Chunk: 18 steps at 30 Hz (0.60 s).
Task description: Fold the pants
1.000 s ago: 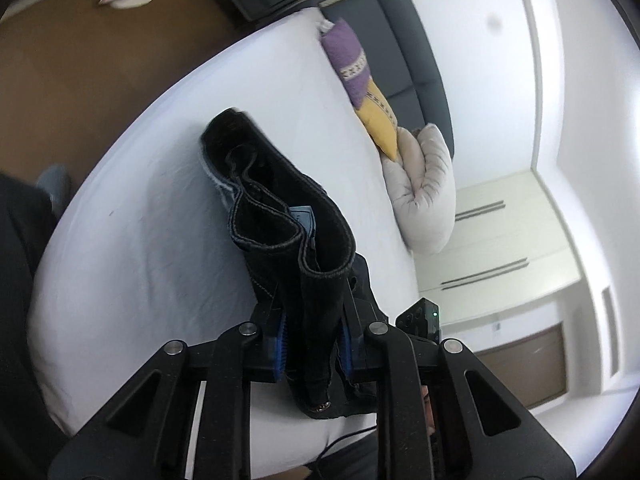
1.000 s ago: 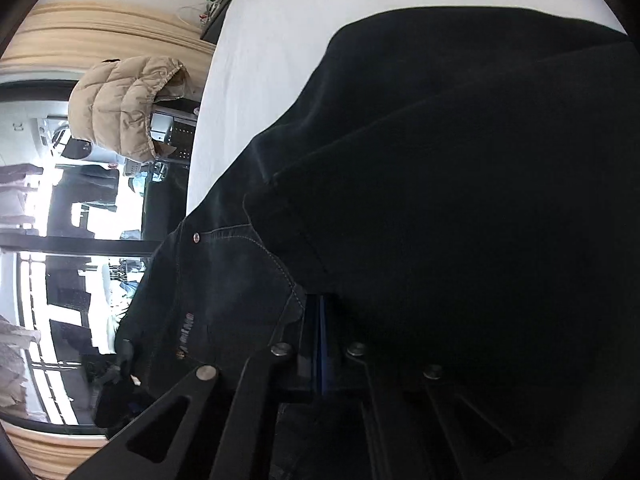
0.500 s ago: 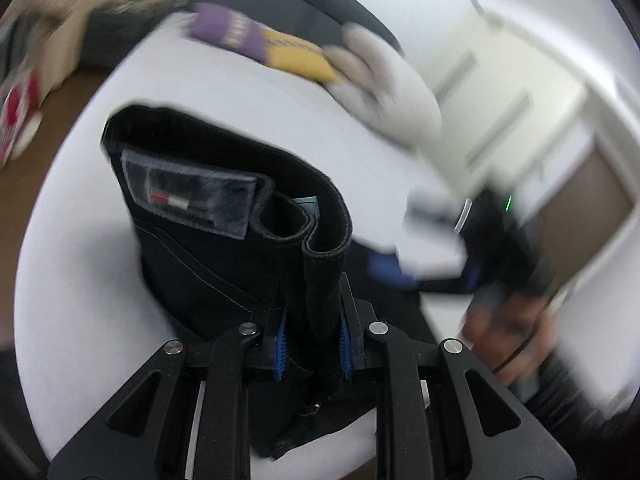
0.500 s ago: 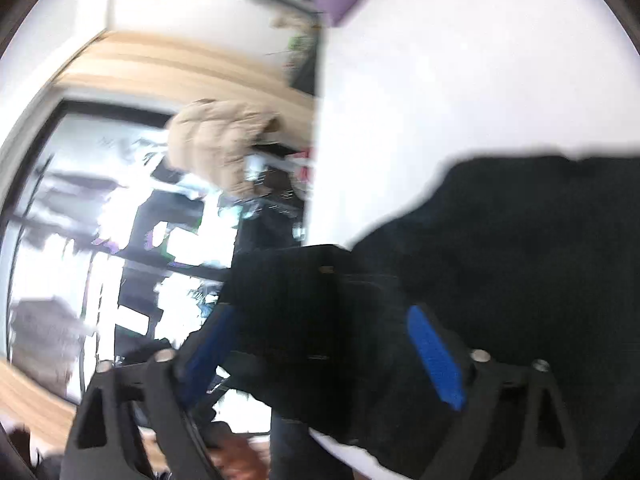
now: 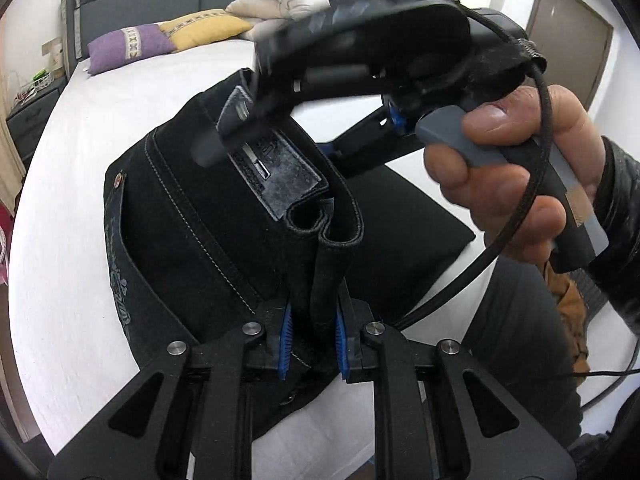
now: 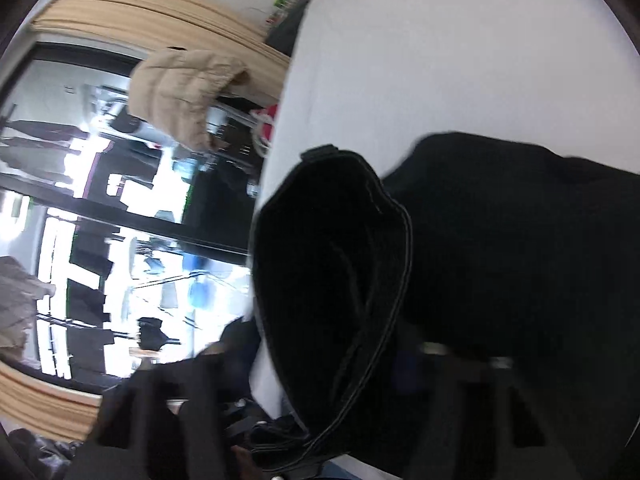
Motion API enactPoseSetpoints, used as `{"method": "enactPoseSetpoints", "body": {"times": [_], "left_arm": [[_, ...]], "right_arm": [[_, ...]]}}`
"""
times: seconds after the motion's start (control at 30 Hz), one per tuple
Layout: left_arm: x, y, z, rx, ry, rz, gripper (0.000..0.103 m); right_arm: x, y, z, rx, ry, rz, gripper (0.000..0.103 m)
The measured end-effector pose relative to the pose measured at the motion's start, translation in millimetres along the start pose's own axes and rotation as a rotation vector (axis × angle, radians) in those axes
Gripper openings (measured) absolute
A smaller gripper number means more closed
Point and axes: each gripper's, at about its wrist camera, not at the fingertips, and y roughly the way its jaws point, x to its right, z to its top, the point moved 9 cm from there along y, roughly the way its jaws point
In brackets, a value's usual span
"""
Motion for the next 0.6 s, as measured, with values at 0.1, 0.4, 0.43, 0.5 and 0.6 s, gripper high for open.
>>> {"method": "enactPoseSetpoints", "body": {"times": [0.1, 0.4, 0.43, 0.5, 0.6], "left_arm": [[-2, 13, 12, -0.012, 0.011, -0.005, 0.016], [32, 60, 36, -0.066, 0.086, -0.058, 0.015], [41, 66, 44, -0.066, 0.099, -0.07, 0.015], [58, 77, 58, -0.063, 0.134, -0.086, 0.015], [77, 94, 75, -0.063, 0.163, -0.108, 0.015]], "right_arm": [[18, -15, -3, 0.044, 0.015, -0.049, 0.039], [57, -51, -8, 0.117, -0.015, -0.149, 0.016], [60, -55, -7, 0.121, -0.012, -0.147, 0.016], [70, -71, -3, 0.134, -0.007, -0.137, 0.016], [86, -93, 4, 0.15, -0.002, -0.126, 0.016]]}}
